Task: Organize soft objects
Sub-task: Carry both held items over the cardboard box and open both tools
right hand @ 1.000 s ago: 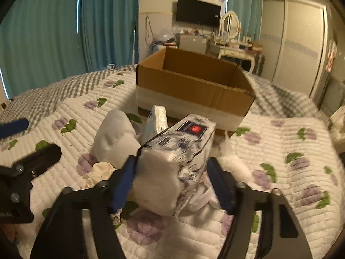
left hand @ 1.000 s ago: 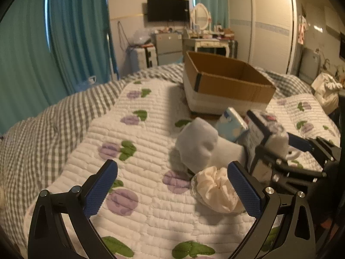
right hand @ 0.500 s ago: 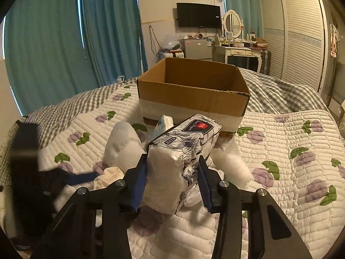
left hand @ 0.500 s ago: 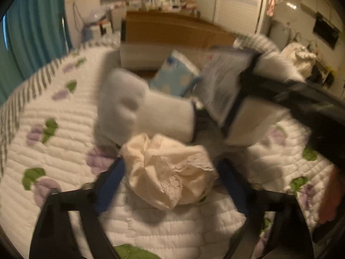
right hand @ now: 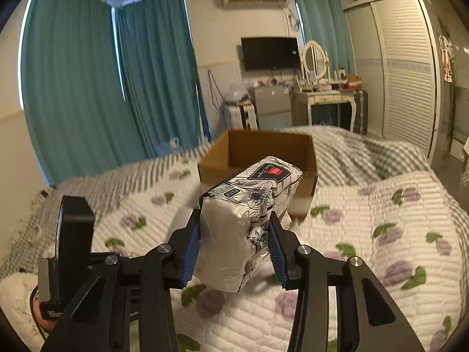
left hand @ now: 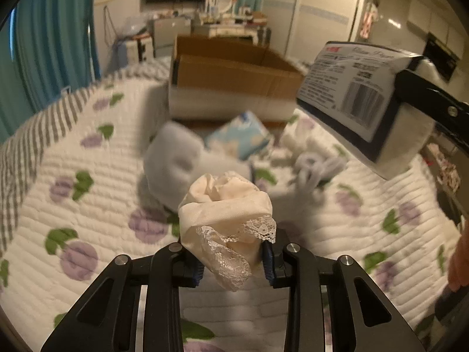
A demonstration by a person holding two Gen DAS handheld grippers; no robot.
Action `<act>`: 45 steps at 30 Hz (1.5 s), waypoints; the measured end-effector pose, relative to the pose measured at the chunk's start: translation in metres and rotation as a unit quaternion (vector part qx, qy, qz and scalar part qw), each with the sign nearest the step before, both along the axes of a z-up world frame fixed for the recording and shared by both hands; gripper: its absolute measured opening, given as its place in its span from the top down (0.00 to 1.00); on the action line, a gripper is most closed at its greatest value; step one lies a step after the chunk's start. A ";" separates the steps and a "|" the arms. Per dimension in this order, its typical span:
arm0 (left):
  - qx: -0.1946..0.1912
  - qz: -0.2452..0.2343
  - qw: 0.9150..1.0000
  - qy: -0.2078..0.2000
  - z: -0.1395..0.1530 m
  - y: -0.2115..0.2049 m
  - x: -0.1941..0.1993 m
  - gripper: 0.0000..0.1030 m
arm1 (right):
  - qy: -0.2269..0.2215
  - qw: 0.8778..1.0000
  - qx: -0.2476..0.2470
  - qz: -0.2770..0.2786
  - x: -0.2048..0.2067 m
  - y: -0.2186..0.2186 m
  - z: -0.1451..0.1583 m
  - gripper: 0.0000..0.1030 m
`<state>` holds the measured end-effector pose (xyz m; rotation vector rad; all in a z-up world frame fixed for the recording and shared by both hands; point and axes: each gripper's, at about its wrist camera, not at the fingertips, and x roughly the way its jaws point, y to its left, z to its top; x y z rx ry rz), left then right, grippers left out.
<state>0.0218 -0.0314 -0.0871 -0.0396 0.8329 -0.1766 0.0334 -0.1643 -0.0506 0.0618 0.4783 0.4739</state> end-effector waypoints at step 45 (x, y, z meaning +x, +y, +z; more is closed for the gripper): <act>0.081 0.050 0.978 -0.187 0.137 0.011 0.132 0.18 | -0.056 0.994 -0.088 -0.015 0.149 -0.019 0.079 0.17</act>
